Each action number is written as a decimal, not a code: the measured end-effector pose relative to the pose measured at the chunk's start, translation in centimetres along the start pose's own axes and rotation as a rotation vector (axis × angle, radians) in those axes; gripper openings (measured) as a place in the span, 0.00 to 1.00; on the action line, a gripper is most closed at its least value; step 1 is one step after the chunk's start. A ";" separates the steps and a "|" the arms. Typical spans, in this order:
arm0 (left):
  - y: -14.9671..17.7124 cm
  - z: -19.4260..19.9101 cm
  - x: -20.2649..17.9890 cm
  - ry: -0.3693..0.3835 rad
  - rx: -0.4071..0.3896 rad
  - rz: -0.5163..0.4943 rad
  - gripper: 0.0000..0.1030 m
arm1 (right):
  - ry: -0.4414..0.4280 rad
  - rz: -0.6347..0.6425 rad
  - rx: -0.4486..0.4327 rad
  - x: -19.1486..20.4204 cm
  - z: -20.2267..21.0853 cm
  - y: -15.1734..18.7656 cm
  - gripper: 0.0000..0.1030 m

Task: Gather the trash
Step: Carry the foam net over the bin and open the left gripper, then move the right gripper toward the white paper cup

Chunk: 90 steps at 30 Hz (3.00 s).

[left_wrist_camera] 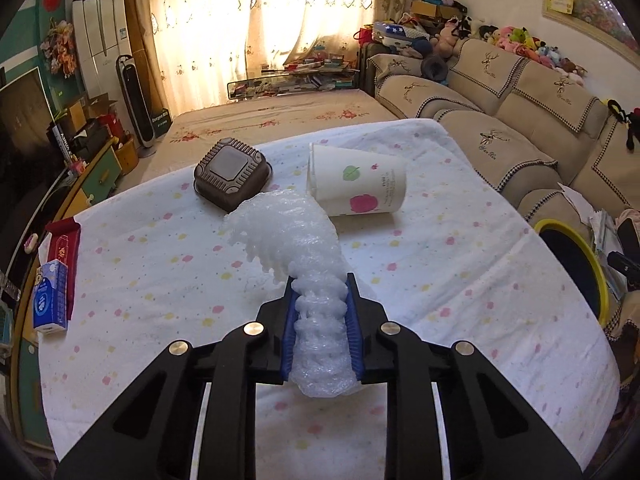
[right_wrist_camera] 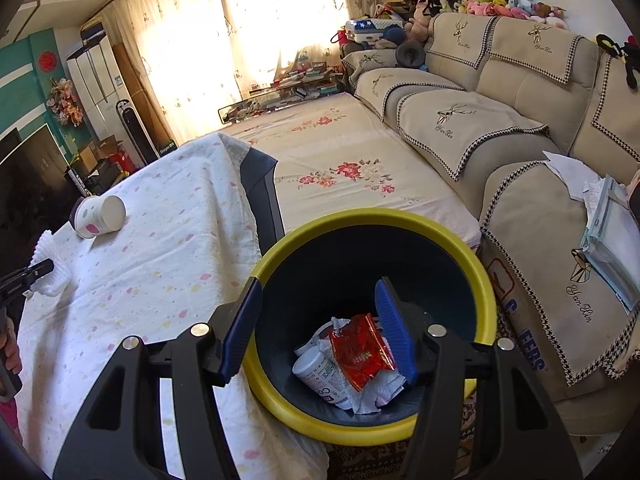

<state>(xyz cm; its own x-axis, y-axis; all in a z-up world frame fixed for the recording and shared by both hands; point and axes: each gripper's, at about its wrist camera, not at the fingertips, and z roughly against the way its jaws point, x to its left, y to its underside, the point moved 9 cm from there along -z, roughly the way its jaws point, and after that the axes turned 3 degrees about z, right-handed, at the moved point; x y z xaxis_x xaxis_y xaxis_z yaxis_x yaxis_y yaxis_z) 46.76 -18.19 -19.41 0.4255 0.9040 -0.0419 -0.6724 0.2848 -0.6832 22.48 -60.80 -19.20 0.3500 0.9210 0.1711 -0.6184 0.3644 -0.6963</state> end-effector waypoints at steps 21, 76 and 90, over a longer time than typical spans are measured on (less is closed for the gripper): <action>2.8 13.6 -23.9 0.299 -0.069 -0.155 0.22 | 0.051 0.010 -0.121 -5.4 10.1 2.4 0.56; 6.4 8.7 7.9 -0.187 -0.191 0.221 0.94 | -0.048 0.235 -0.035 8.6 4.9 1.1 0.64; 9.5 7.2 11.1 -0.220 -0.153 0.263 0.94 | -0.273 0.410 0.002 26.9 -3.7 -2.9 0.69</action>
<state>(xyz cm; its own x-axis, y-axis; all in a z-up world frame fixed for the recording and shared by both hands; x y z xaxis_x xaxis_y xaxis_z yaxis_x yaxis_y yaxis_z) 40.72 -3.18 -21.11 0.0986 0.9915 -0.0846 -0.6360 -0.0026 -0.7717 36.26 -37.55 -15.16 -0.1194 0.9911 0.0596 -0.6681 -0.0358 -0.7432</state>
